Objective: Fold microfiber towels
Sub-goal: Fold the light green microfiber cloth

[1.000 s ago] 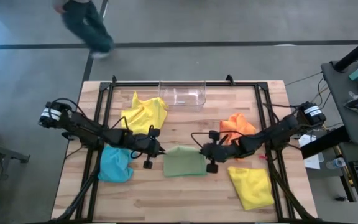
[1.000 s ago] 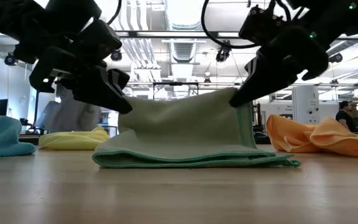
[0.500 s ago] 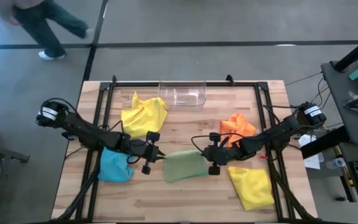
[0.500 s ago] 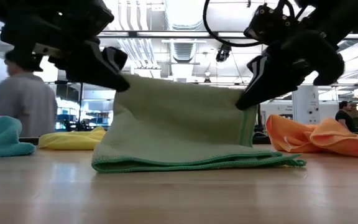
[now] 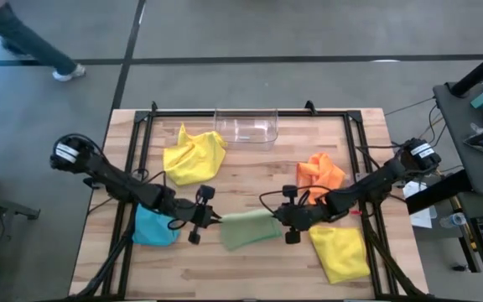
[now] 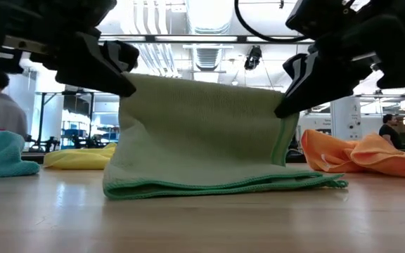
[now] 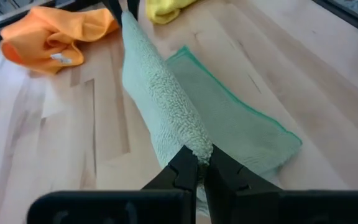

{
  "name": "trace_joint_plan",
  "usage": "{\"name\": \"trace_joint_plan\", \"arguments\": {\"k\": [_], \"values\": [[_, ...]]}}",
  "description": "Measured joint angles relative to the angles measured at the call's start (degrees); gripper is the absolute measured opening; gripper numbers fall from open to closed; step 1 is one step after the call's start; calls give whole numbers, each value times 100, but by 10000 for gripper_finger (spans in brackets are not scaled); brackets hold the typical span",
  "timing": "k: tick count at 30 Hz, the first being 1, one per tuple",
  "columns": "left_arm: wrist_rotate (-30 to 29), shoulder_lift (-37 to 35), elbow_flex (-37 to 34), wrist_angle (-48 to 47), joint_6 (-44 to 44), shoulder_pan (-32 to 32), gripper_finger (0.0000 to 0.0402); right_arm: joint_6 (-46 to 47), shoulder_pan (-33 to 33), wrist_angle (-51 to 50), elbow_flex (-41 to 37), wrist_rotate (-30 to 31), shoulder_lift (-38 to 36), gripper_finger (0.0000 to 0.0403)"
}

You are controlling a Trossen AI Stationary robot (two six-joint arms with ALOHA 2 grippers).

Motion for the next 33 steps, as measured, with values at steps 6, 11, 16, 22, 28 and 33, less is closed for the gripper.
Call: {"name": "trace_joint_plan", "arguments": {"k": [6, 11, 16, 22, 28, 33], "values": [[-22, 364, 79, 19, -279, -126, 0, 131, 105, -24, 2, -42, 48, 12], [-10, 736, 257, 59, -298, -235, 0, 188, 180, -66, 0, -50, 109, 12], [75, 1034, 532, 13, -301, -326, 0, 291, 272, -79, -5, -176, 262, 12], [89, 1160, 639, 37, -418, -456, 0, 593, 467, -69, -5, -191, 325, 12], [67, 1163, 606, 77, -730, -568, 0, 662, 649, -2, 2, -192, 313, 12], [130, 1163, 596, 169, -766, -597, 0, 738, 653, 34, 0, -335, 328, 12]]}}
